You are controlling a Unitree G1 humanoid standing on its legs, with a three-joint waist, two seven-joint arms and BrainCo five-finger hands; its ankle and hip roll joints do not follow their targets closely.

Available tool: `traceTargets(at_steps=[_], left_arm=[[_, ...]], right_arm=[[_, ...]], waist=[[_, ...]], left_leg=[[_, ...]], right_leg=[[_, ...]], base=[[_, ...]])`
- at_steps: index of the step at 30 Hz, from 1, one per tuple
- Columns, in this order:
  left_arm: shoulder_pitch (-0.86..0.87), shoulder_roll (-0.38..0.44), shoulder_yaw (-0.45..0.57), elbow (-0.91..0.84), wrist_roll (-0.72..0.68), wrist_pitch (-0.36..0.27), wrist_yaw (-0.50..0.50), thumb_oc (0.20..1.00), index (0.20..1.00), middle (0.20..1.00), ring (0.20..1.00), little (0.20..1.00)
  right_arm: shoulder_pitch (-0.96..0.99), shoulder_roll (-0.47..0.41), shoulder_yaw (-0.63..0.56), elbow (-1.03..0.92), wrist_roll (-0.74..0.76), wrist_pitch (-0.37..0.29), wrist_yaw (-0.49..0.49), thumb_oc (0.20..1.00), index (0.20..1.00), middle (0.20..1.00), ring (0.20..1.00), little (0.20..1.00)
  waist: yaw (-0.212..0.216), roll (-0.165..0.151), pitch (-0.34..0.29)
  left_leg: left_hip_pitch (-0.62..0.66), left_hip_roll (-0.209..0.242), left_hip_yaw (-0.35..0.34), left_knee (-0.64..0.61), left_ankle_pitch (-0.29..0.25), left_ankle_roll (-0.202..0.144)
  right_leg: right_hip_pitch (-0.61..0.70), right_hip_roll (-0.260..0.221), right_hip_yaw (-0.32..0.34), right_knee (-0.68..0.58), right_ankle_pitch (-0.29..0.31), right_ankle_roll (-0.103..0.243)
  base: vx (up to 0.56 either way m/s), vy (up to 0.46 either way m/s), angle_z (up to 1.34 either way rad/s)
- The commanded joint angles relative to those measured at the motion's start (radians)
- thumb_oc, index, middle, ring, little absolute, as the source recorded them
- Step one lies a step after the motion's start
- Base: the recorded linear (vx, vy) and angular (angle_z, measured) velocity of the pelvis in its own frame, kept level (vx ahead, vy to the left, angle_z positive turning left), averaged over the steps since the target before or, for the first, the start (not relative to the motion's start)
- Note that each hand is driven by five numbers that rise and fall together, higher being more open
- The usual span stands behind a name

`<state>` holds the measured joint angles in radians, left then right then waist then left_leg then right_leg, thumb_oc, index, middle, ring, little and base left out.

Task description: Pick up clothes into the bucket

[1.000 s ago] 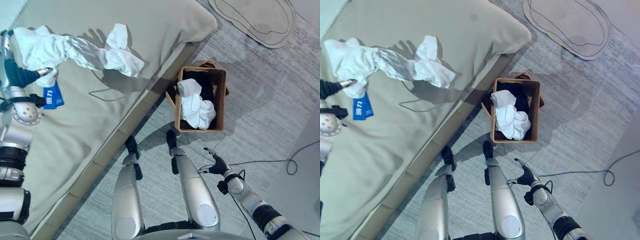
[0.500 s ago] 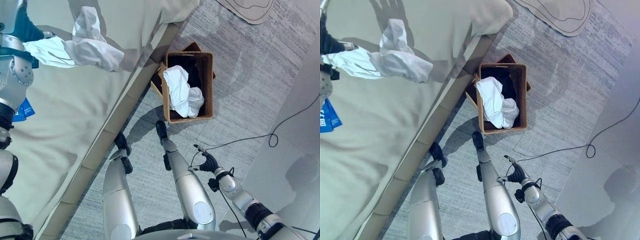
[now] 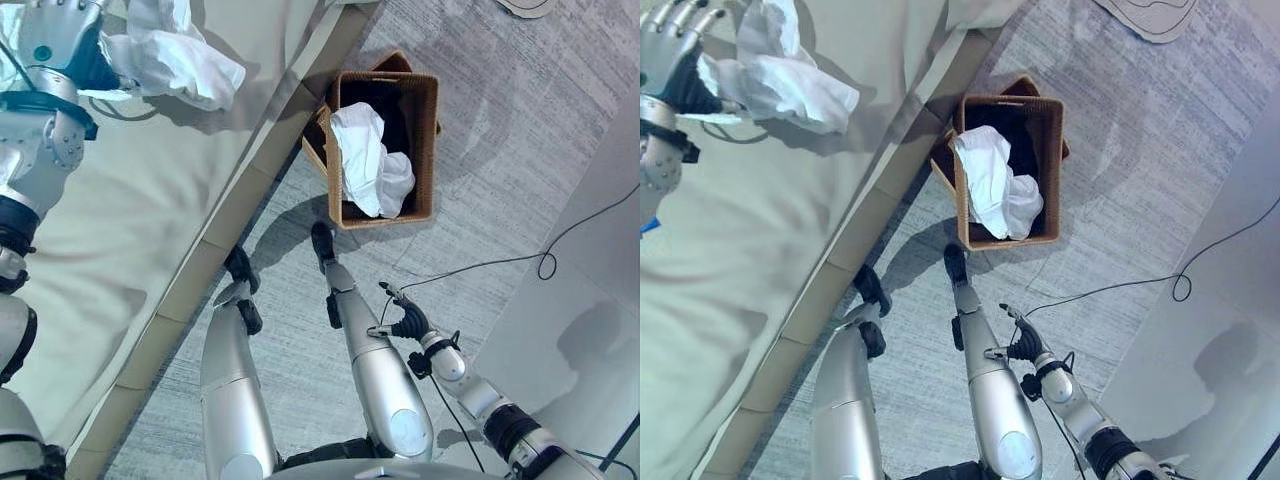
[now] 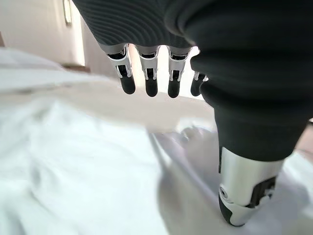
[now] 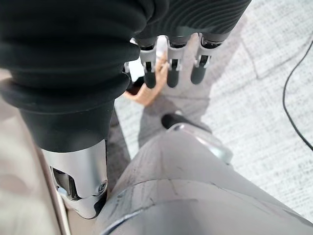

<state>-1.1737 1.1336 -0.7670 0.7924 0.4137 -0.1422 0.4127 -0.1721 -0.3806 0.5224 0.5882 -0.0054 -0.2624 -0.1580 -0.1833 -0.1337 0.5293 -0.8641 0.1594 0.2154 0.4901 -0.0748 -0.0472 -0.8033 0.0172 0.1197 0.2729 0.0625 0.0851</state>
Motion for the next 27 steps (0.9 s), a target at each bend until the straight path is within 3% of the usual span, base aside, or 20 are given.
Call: traceTargets(at_steps=[1, 20, 21, 22, 27], left_arm=[[-0.027, 0.048, 0.012, -0.028, -0.022, -0.023, -0.018, 1.000, 1.000, 1.000, 1.000, 1.000], [-0.007, 0.014, 0.031, -0.006, -0.003, 0.002, -0.003, 1.000, 1.000, 1.000, 1.000, 1.000], [-0.006, 0.009, 0.035, -0.007, 0.000, 0.006, 0.002, 0.693, 0.693, 0.693, 0.693, 0.693], [0.000, 0.006, 0.044, -0.008, 0.003, 0.009, 0.009, 0.200, 0.200, 0.200, 0.200, 0.200], [0.052, -0.023, 0.122, -0.024, -0.021, 0.009, 0.042, 0.200, 0.200, 0.200, 0.200, 0.200]], right_arm=[[0.060, -0.050, 0.004, -0.059, 0.029, -0.034, 0.002, 1.000, 1.000, 1.000, 1.000, 1.000], [0.063, -0.054, -0.004, -0.163, 0.086, -0.066, 0.002, 1.000, 1.000, 1.000, 1.000, 1.000], [0.062, -0.054, -0.002, -0.160, 0.086, -0.065, 0.001, 1.000, 1.000, 1.000, 1.000, 1.000], [0.062, -0.052, -0.001, -0.160, 0.084, -0.066, -0.002, 1.000, 1.000, 1.000, 1.000, 1.000], [0.059, -0.048, -0.001, -0.157, 0.073, -0.067, -0.012, 1.000, 1.000, 1.000, 1.000, 1.000]], waist=[[-0.005, -0.028, -0.009], [-0.022, -0.058, -0.009], [-0.022, -0.061, -0.009], [-0.021, -0.062, -0.009], [-0.020, -0.065, -0.009]], left_leg=[[0.026, -0.051, 0.018, 0.186, -0.218, 0.062], [-0.092, -0.035, -0.010, 0.251, -0.231, 0.069], [-0.095, -0.034, -0.010, 0.253, -0.232, 0.069], [-0.098, -0.033, -0.013, 0.257, -0.232, 0.069], [-0.095, -0.037, -0.019, 0.249, -0.227, 0.068]], right_leg=[[0.019, -0.024, 0.008, -0.153, 0.100, 0.087], [-0.080, -0.006, -0.012, -0.145, 0.115, 0.088], [-0.082, -0.005, -0.015, -0.144, 0.115, 0.088], [-0.083, -0.004, -0.016, -0.144, 0.115, 0.088], [-0.080, -0.006, -0.022, -0.144, 0.114, 0.086]], base=[[0.00, 0.000, 0.00], [0.00, -0.007, 0.02], [0.00, 0.000, 0.00], [0.00, 0.000, 0.00], [0.00, 0.000, 0.00]])
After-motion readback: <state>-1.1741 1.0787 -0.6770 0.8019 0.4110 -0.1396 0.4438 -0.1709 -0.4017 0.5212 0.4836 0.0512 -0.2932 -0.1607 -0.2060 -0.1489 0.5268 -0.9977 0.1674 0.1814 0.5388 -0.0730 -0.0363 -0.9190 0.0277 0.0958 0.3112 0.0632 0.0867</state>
